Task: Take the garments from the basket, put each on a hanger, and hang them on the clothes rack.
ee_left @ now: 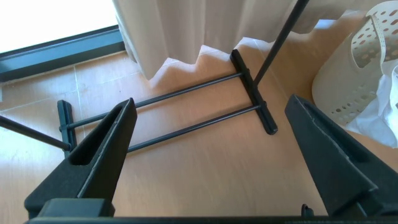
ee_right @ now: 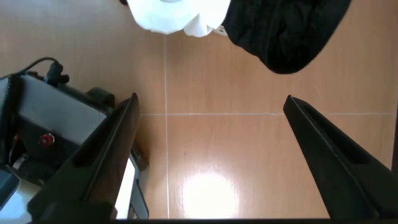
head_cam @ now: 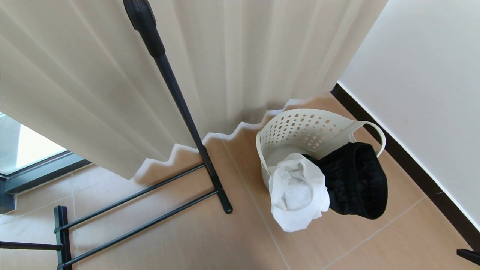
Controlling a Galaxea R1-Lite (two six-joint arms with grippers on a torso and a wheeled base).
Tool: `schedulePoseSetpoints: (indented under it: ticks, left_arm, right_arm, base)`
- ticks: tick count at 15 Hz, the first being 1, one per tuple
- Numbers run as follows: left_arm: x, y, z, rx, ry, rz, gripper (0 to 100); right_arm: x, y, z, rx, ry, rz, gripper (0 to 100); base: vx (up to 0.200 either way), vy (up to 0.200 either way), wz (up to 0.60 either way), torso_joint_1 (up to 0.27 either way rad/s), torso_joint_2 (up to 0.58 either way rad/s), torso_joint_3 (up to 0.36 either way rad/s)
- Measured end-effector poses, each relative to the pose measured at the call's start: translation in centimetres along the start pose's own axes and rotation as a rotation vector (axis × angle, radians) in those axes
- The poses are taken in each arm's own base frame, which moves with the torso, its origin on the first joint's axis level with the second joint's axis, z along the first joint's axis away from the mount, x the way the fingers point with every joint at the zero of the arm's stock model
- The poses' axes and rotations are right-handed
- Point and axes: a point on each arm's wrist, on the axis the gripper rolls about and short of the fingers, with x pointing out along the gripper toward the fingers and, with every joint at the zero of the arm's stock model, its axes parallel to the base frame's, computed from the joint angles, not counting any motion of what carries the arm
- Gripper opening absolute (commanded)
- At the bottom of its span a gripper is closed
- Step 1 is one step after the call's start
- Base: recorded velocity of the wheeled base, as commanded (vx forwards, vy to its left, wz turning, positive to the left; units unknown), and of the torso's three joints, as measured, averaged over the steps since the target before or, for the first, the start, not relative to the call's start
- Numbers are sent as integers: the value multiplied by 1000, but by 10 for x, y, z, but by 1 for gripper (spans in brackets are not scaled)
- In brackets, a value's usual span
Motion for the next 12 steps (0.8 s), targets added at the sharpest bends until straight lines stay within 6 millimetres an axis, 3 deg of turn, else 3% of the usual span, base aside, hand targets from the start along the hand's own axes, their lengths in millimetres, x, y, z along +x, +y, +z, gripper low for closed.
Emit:
schedulePoseSetpoints:
  ticks: [3, 7, 9, 12]
  left_arm:
    - [0, 0, 0, 0, 0, -1, 100]
    - [0, 0, 0, 0, 0, -1, 100]
    - [0, 0, 0, 0, 0, 0, 100]
    - [0, 0, 0, 0, 0, -1, 100]
  right_arm:
    - [42, 1, 61, -129, 94, 52, 100]
    - [119, 24, 138, -332, 126, 57, 100]
    - [161, 37, 158, -392, 154, 30, 100]
    - [214, 39, 168, -398, 198, -10, 100]
  base:
    - [0, 0, 0, 0, 0, 0]
    - [0, 0, 0, 0, 0, 0]
    - [0, 0, 0, 0, 0, 0]
    - [0, 0, 0, 0, 0, 0]
